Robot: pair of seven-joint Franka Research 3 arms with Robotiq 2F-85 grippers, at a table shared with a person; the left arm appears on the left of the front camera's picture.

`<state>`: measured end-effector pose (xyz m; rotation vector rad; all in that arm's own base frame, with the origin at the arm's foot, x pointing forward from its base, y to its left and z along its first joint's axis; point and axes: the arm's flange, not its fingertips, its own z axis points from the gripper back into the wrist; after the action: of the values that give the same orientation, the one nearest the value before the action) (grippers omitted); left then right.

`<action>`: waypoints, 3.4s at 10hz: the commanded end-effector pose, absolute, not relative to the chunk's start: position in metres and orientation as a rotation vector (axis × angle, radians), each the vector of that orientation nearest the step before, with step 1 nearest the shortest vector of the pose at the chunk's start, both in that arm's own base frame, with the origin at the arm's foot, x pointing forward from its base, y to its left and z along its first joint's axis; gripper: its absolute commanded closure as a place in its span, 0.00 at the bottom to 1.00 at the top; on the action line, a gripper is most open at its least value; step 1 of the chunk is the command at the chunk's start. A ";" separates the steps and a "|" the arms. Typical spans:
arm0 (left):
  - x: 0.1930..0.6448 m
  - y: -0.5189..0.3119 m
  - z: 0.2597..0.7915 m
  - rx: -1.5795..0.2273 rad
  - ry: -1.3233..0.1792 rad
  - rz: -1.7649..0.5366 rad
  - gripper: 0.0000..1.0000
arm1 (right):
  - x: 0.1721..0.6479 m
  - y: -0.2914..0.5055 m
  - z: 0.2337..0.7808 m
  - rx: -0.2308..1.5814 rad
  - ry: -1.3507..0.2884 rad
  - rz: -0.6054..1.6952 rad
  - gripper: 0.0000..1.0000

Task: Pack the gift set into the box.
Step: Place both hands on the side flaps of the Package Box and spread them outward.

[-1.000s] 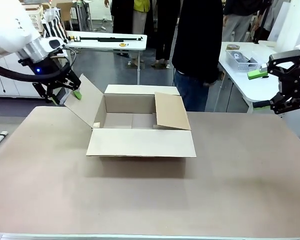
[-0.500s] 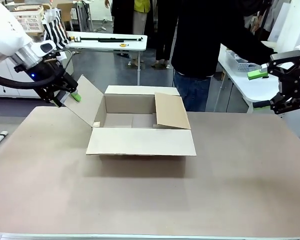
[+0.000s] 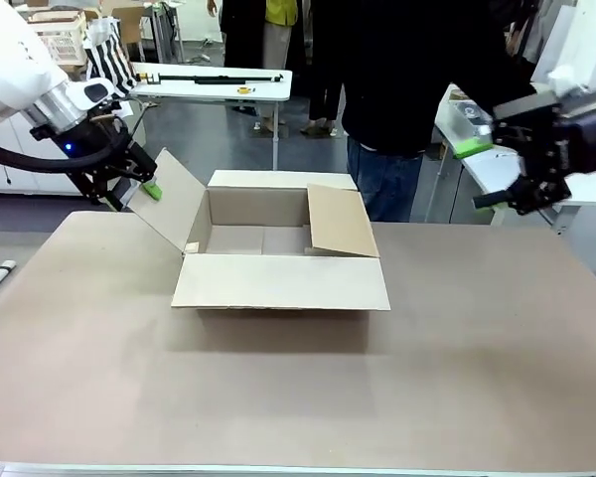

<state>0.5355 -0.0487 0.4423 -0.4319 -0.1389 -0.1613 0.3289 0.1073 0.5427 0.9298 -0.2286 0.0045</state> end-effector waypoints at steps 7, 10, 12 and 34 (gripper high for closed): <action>0.535 -0.050 0.446 -0.410 -0.141 -0.152 0.00 | 0.376 0.272 0.526 0.375 -0.463 0.197 0.00; 0.535 -0.050 0.446 -0.410 -0.141 -0.152 0.00 | 0.393 0.278 0.516 0.277 -0.435 0.062 0.00; 0.535 -0.050 0.446 -0.410 -0.141 -0.152 0.00 | 0.454 0.326 0.514 0.175 -0.331 0.017 0.00; 0.535 -0.050 0.446 -0.410 -0.141 -0.152 0.00 | 0.537 0.306 0.471 -0.536 -0.319 -0.180 0.00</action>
<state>0.5362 -0.0491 0.4439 -0.4316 -0.1420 -0.1626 0.5499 0.3185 0.4751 -0.4907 -0.2878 -0.1428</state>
